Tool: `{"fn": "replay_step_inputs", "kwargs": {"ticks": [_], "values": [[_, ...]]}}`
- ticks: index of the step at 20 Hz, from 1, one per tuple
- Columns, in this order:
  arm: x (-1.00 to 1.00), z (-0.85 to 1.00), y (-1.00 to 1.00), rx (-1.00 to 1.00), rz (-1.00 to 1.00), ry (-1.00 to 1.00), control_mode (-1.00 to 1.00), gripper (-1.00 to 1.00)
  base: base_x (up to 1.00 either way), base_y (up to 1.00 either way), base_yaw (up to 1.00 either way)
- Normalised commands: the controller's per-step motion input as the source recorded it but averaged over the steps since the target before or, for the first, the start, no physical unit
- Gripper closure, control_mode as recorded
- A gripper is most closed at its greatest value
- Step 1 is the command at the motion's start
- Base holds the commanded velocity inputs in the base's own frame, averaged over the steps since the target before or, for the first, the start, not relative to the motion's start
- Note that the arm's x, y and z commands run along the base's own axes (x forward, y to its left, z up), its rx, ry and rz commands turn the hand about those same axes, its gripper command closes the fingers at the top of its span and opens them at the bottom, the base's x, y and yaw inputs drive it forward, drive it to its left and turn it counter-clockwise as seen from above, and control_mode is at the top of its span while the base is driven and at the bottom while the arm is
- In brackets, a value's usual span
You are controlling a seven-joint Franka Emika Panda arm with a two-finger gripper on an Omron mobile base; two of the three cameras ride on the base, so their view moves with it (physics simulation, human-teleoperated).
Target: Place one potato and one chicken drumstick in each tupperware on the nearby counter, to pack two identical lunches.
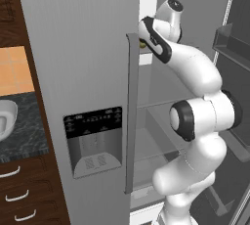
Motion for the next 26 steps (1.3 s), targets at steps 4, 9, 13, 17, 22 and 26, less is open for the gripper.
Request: {"fn": "replay_step_inputs", "kwargs": {"ticks": [4, 9, 13, 17, 22, 26], "values": [[0.15, -0.18, 0.00, 0.00, 0.00, 0.01, -1.00, -1.00, 0.00, 0.00, 0.00], [0.02, -0.25, 0.00, 0.00, 0.00, 0.00, -1.00, -1.00, 0.00, 0.00, 0.00], [0.00, -0.07, 0.01, 0.00, 0.00, 0.00, -1.00, 1.00, 0.00, 0.00, 0.00], [0.00, 0.00, 0.01, 0.00, 0.00, 0.00, -1.00, 1.00, 0.00, 0.00, 0.00], [-0.28, 0.00, -0.03, 0.00, 0.00, -0.01, -1.00, 1.00, 0.00, 0.00, 0.00], [-1.00, 0.11, -0.45, 0.00, -0.06, -0.08, -1.00, 1.00, 0.00, 0.00, 0.00]]}}
